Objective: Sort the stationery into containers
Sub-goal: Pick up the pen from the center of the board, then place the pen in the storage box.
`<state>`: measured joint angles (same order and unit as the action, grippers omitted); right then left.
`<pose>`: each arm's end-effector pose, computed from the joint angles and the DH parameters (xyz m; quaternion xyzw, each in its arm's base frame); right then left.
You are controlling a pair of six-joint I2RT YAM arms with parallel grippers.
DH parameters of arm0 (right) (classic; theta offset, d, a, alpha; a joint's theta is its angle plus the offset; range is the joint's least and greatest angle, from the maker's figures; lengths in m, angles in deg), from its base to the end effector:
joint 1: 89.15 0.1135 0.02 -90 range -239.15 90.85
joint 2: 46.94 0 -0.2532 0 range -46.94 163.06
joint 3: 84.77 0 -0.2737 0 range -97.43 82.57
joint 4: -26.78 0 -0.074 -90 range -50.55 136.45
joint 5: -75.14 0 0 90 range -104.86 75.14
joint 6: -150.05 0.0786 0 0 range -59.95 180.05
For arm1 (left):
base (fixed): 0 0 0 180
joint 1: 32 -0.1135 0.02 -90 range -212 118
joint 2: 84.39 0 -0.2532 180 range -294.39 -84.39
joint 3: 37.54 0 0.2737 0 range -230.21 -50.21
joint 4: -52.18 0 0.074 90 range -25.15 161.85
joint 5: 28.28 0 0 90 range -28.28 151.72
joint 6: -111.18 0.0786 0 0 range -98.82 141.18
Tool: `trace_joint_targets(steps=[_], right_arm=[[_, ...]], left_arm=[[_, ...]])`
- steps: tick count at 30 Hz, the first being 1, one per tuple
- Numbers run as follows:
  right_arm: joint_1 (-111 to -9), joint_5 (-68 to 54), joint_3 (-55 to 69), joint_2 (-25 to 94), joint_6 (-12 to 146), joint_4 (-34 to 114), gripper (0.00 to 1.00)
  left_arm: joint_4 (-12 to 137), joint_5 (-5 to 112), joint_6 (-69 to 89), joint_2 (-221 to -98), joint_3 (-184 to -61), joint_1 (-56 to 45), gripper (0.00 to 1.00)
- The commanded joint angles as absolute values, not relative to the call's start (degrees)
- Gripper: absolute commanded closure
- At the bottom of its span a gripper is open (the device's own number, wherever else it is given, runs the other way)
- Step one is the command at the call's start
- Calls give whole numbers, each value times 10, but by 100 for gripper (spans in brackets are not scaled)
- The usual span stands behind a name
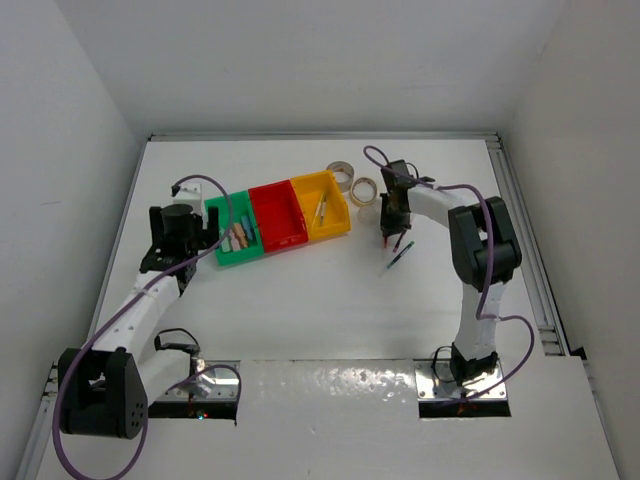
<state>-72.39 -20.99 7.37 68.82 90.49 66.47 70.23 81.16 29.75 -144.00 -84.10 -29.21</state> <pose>0.4141 0.1159 0.0728 0.1270 0.9713 0.0296 0.1988 0.2863 0.0122 0.1936 0.0023 0.8623 0.1713 0.4766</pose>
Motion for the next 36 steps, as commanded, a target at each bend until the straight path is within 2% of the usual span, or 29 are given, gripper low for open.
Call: trace_joint_targets(steps=[1,4,8,11,16,32,33,34,36], right_arm=[[-719,-223,47,632,906,648,100],[-705,-249,28,584,900,620,100],[-635,-265,25,547,821,533,100],[-599,-250,-24,581,788,518,100],[-572,-216,-158,704,810,554,100],[-565,-200,-182,802,829,529,100],[-565,-199,-182,802,829,531,98],[-565,-197,-183,801,828,532,80],[-565,-193,-186,793,824,535,65]], left_arm=[[678,806,292,-1427,-836,-300,0],[677,807,288,-1427,-828,-302,0],[674,803,274,-1427,-818,-308,0],[676,795,267,-1427,-814,-312,0],[673,789,267,-1422,-814,-318,0],[665,774,257,-1418,-801,-320,0],[663,774,258,-1418,-801,-320,0],[663,772,258,-1418,-801,-320,0],[661,770,258,-1419,-802,-320,0]])
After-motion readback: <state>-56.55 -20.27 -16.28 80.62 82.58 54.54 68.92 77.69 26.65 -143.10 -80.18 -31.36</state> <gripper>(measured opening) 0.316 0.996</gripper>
